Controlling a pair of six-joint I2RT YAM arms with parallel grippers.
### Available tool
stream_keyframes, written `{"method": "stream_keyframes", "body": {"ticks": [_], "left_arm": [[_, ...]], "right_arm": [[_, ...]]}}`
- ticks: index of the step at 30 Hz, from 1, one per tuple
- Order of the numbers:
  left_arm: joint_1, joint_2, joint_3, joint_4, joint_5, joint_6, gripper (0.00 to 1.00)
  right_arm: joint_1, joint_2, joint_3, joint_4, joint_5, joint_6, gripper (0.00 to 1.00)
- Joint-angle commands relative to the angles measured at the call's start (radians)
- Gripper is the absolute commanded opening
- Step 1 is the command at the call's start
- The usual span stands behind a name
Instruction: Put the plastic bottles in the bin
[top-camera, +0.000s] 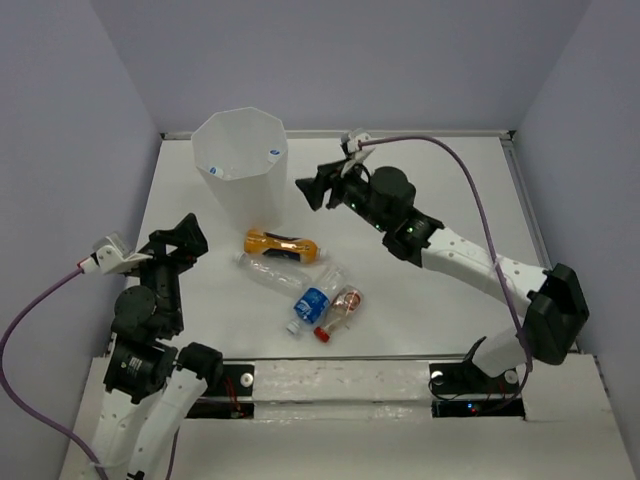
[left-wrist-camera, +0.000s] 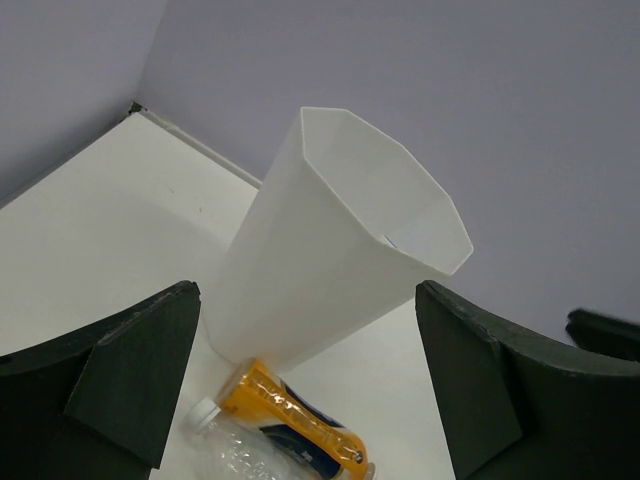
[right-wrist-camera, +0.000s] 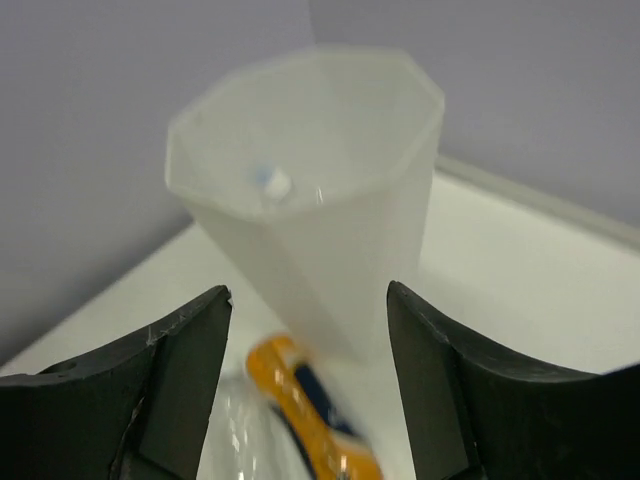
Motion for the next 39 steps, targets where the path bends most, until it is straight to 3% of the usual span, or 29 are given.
{"method": "stream_keyframes", "body": {"ticks": [1,3,7,12,16,23,39], "left_arm": [[0.010,0.035,-0.006,0.053,0.024,0.023,0.99],[0.014,0.041,-0.004,0.055,0.034,0.023,0.99],[0.033,0.063,-0.006,0.060,0.054,0.022,0.99],[0.050,0.072,-0.006,0.061,0.067,0.023,0.99],[0.053,0.075,-0.006,0.060,0.067,0.025,0.99],[0.053,0.077,-0.009,0.060,0.072,0.026,0.99],[0.053,0.092,-0.006,0.066,0.083,0.028,0.99]], "right_arm": [[0.007,-0.130,-0.312,-0.276,0.067,0.247,0.69],[0.007,-0.262,-0.470,-0.321,0.107,0.334,0.71],[0.007,-0.437,-0.651,-0.397,0.170,0.594,0.89],[0.045,-0.510,-0.770,-0.521,0.251,0.746,0.96],[0.045,-0.496,-0.819,-0.514,0.189,0.803,0.98],[0.076,-0.373,-0.844,-0.362,0.026,0.852,0.97],[0.076,-0.241,-0.902,-0.218,0.078,0.926,0.72]]}}
